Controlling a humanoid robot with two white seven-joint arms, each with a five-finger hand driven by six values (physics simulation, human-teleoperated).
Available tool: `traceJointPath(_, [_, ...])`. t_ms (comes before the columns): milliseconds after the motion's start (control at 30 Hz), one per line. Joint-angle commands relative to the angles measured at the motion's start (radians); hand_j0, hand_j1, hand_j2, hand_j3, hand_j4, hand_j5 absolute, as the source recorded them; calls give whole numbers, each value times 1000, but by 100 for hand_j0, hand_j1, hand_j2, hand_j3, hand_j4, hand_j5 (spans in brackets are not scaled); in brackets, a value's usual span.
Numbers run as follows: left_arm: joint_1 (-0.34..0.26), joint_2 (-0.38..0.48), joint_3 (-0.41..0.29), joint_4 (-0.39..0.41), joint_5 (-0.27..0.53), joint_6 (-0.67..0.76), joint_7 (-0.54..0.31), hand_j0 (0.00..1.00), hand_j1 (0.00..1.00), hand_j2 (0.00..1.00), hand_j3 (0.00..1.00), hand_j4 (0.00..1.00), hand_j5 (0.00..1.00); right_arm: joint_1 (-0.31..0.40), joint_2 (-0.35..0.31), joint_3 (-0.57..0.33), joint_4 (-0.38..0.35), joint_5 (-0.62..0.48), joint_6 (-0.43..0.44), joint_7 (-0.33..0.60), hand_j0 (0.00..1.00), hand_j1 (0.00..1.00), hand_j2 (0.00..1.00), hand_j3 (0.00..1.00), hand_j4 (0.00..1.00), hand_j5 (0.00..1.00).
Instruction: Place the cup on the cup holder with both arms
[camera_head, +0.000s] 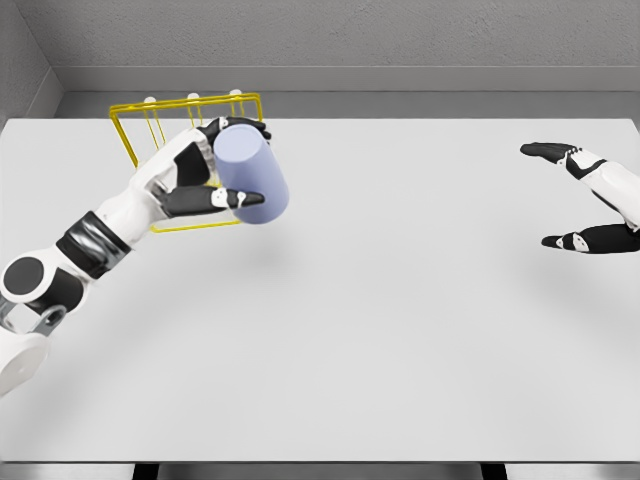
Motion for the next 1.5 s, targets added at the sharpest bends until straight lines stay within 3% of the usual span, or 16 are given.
traceJointPath(0, [0,24,11,-2,11,0,0,68,68,68,68,68,68,0,-1,0,0,-8,3,0,100,100,100,100,100,100])
traceJointPath(567, [-29,49,59,14,46,0,0,68,68,68,68,68,68,2,-1,-2,1,-8,3,0,100,100,100,100,100,100])
traceJointPath(800, [-74,40,60,92,46,0,0,68,68,68,68,68,68,2,1,0,1,-7,3,0,100,100,100,100,100,100])
traceJointPath(1467, [-83,46,82,135,46,0,0,68,68,68,68,68,68,0,1,2,1,-7,3,0,100,100,100,100,100,100])
